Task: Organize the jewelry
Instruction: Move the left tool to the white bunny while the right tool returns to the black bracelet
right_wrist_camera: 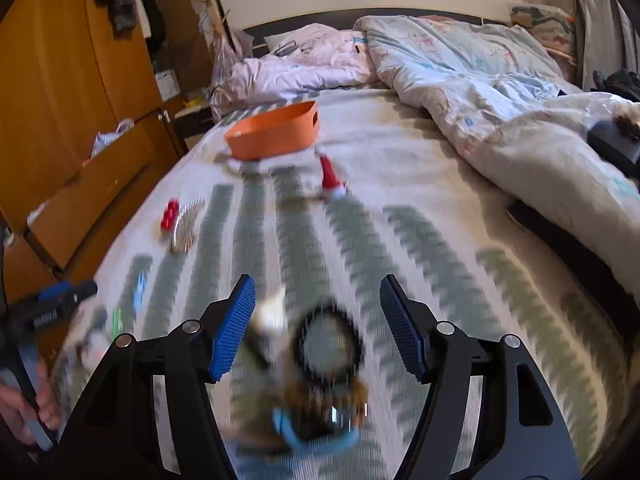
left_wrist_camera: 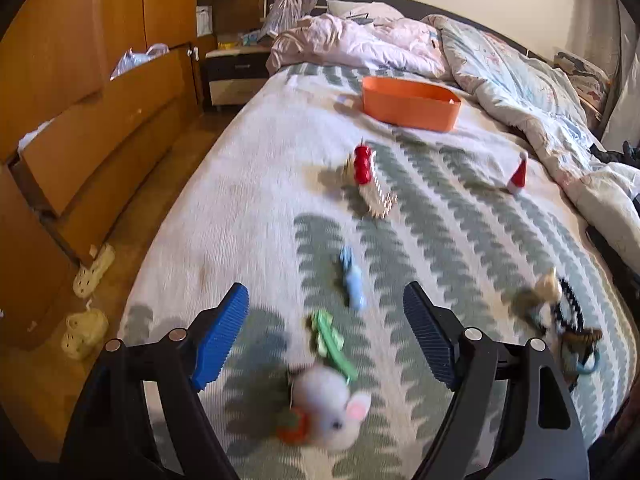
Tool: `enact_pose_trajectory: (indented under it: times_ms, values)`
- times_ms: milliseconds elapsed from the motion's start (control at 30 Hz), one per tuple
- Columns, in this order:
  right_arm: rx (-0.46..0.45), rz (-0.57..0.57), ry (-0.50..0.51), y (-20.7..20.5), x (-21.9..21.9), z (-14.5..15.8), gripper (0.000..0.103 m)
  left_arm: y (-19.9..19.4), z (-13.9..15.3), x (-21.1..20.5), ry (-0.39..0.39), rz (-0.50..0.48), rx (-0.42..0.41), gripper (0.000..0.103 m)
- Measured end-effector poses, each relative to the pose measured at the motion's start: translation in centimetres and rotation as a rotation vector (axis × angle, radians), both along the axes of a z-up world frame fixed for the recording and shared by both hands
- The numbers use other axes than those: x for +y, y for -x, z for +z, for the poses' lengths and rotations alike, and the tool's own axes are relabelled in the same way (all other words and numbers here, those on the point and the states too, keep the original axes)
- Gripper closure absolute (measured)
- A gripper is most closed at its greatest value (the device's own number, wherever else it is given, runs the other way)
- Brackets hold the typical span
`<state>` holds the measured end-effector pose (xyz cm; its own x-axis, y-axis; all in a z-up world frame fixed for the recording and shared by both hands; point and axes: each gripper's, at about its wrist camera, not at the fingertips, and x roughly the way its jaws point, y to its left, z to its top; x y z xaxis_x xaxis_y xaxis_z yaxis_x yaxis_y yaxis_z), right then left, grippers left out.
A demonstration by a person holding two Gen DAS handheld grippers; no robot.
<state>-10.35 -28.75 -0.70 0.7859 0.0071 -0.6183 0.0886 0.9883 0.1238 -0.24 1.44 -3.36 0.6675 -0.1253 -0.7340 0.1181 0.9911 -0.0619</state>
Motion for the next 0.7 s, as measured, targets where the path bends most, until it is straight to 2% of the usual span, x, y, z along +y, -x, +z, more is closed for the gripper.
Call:
enact_pose_trajectory:
  times_ms: [233,333,533,700]
  values:
    - [0.038,0.014,0.07,3.7,1.9,-2.4,0.031,2.4,-1.5,0.3,-0.062,0.039,0.019,0.022]
    - [0.071,0.015,0.107,3.6,2.3,-3.3,0.031,2.9,-2.2,0.2,-0.072,0.035,0.037,0.022]
    - [0.126,0.014,0.091,2.5,2.3,-4.5,0.031,3.5,-3.6,-0.5,-0.089,0.009,0.077,0.022]
    - [0.109,0.005,0.11,1.9,2.4,-4.4,0.031,3.6,-4.2,-0.9,-0.098,-0.002,0.1,0.022]
